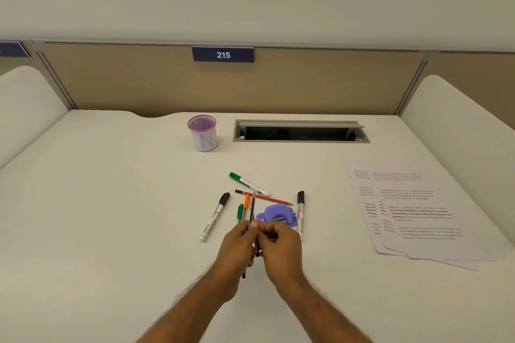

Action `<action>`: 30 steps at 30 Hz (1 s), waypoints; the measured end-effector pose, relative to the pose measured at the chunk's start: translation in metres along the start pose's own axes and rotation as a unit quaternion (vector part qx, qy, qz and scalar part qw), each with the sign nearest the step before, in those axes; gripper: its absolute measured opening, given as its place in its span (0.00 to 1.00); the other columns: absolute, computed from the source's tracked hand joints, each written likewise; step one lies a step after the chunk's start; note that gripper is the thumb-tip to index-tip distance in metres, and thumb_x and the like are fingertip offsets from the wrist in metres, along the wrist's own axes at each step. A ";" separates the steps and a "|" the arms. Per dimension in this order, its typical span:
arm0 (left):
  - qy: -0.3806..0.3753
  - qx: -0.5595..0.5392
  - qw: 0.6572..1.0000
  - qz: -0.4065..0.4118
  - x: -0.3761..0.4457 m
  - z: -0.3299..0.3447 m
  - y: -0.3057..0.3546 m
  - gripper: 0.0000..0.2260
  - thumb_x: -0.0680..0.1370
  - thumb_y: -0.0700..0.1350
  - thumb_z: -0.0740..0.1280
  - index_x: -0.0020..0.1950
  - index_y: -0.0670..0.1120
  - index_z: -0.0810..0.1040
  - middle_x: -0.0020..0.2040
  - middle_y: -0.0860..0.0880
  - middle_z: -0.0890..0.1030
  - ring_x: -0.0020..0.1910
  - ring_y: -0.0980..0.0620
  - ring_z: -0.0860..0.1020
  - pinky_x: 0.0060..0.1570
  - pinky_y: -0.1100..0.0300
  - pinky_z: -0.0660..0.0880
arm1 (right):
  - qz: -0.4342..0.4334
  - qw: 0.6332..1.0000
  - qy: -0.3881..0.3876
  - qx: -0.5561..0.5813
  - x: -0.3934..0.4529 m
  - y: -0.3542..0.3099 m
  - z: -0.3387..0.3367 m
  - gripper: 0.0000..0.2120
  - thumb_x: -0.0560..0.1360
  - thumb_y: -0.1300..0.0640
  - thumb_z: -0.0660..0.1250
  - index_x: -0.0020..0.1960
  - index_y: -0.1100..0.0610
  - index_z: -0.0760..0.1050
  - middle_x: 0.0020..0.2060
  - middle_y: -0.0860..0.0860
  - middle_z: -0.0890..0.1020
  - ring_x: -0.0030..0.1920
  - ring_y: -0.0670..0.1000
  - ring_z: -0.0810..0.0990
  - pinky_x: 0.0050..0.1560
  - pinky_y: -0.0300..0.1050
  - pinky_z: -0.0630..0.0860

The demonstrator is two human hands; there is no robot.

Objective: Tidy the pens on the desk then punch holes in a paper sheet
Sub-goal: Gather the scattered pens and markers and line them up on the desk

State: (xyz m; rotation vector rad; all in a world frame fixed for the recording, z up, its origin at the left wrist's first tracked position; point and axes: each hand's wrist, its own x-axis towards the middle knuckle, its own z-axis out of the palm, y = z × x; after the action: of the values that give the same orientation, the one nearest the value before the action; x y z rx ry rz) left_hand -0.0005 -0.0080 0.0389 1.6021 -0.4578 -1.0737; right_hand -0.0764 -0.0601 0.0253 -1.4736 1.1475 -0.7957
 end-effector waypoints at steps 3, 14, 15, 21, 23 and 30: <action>0.014 0.017 1.000 0.007 0.000 -0.004 0.001 0.12 0.84 0.49 0.59 0.51 0.49 0.82 0.33 0.58 0.82 0.29 0.62 0.77 0.28 0.68 0.71 | -0.006 1.000 -0.022 -0.002 0.000 0.001 0.003 0.08 0.75 0.62 0.69 0.45 0.49 0.82 0.36 0.43 0.84 0.37 0.45 0.84 0.36 0.36 0.81; 0.094 -0.049 0.993 -0.053 0.015 -0.056 -0.005 0.12 0.84 0.38 0.55 0.55 0.45 0.78 0.38 0.46 0.79 0.35 0.49 0.78 0.35 0.57 0.77 | -0.005 0.987 -0.019 -0.159 0.028 0.011 0.027 0.06 0.77 0.60 0.66 0.51 0.58 0.81 0.43 0.51 0.83 0.40 0.47 0.79 0.42 0.35 0.78; 0.100 -0.046 0.992 -0.057 0.016 -0.060 -0.006 0.12 0.82 0.36 0.55 0.55 0.44 0.78 0.36 0.46 0.76 0.32 0.51 0.75 0.33 0.58 0.75 | -0.015 0.982 -0.019 -0.186 0.032 0.013 0.033 0.06 0.77 0.59 0.66 0.51 0.58 0.80 0.43 0.51 0.83 0.39 0.46 0.78 0.40 0.32 0.76; 0.105 -0.025 0.991 -0.076 0.019 -0.073 -0.007 0.11 0.82 0.36 0.55 0.54 0.43 0.77 0.35 0.47 0.70 0.29 0.53 0.66 0.27 0.61 0.67 | -0.004 0.948 0.022 -0.317 0.049 0.010 0.070 0.15 0.77 0.50 0.65 0.60 0.57 0.76 0.54 0.52 0.82 0.53 0.51 0.81 0.52 0.41 0.77; 0.100 -0.018 0.991 -0.084 0.019 -0.076 -0.008 0.08 0.82 0.38 0.57 0.54 0.41 0.76 0.36 0.46 0.70 0.31 0.52 0.66 0.29 0.60 0.68 | 0.002 0.932 0.009 -0.363 0.051 0.010 0.076 0.17 0.77 0.47 0.64 0.61 0.57 0.75 0.54 0.52 0.82 0.53 0.51 0.81 0.50 0.41 0.76; 0.075 -0.094 0.985 -0.124 0.020 -0.088 -0.007 0.07 0.81 0.45 0.60 0.47 0.44 0.74 0.31 0.49 0.69 0.26 0.54 0.63 0.27 0.60 0.65 | 0.038 0.876 -0.063 -0.477 0.051 0.019 0.077 0.13 0.80 0.52 0.62 0.60 0.59 0.74 0.55 0.54 0.82 0.55 0.52 0.81 0.54 0.40 0.76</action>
State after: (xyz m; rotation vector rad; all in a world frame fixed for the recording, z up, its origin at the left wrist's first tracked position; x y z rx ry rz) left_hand 0.0811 0.0288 0.0231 1.5833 -0.0543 -1.1348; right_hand 0.0056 -0.0829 -0.0150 -2.2066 1.5837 -0.0110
